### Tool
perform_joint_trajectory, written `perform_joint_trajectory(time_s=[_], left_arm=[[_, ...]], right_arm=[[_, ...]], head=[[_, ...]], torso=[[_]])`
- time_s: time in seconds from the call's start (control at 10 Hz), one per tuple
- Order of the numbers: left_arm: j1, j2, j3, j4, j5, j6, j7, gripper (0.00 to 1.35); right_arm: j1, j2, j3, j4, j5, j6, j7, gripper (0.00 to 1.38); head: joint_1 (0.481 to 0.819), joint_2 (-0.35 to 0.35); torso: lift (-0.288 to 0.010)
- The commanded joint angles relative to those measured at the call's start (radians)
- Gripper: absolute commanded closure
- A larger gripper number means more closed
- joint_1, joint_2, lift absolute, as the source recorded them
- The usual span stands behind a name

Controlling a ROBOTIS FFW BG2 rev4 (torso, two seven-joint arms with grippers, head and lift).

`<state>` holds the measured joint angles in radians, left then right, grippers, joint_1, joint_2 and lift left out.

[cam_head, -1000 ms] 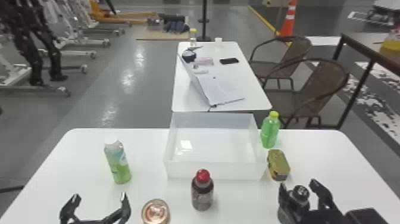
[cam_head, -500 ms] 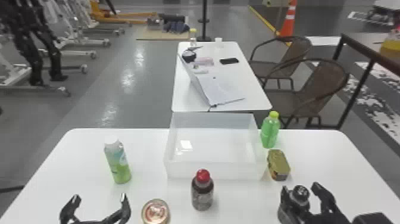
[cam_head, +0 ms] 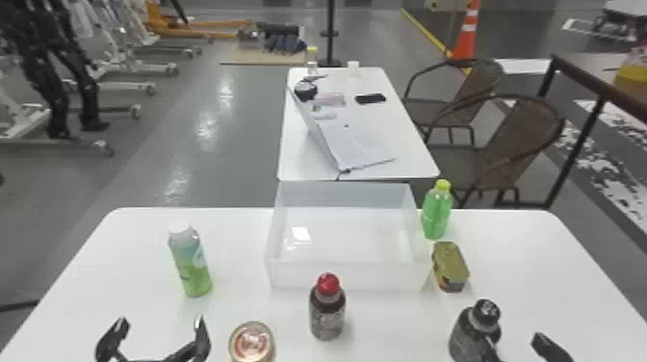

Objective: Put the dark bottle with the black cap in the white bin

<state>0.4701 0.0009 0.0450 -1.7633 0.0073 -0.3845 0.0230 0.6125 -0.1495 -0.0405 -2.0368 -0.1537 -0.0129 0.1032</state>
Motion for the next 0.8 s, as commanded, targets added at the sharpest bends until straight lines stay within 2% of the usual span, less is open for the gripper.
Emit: perform_joint_trajectory(time_s=[0.0,0.1,0.2,0.4,0.6,0.7], left_arm=[[-0.001,-0.003,-0.001,0.005,0.0,-0.004,0.0,0.13],[-0.001,-0.003,-0.001,0.007,0.005,-0.005,0.0,0.13],[-0.002,-0.003,-0.002,0.01,0.005,-0.007,0.0,0.13],[-0.002,-0.003,-0.002,0.012,0.007,-0.01,0.0,0.13],[-0.004,-0.003,-0.002,0.016,0.01,-0.016,0.0,0.13],[-0.005,-0.003,-0.002,0.018,0.01,-0.019,0.0,0.13]], right_arm=[[-0.003,0.001,-0.019,0.073,-0.066,-0.021,0.029,0.5],[-0.005,0.007,-0.019,0.116,-0.099,-0.038,0.029,0.5],[-0.014,0.016,-0.021,0.142,-0.09,-0.038,0.03,0.5],[-0.042,0.016,-0.019,0.176,-0.067,-0.038,0.035,0.49],[-0.068,0.016,-0.019,0.198,-0.05,-0.024,0.039,0.43],[-0.077,0.016,-0.019,0.199,-0.041,-0.012,0.039,0.34]], head=[[0.549,0.0],[0.549,0.0],[0.549,0.0],[0.549,0.0],[0.549,0.0],[0.549,0.0]], torso=[[-0.1],[-0.1],[-0.1],[-0.1],[-0.1],[-0.1]])
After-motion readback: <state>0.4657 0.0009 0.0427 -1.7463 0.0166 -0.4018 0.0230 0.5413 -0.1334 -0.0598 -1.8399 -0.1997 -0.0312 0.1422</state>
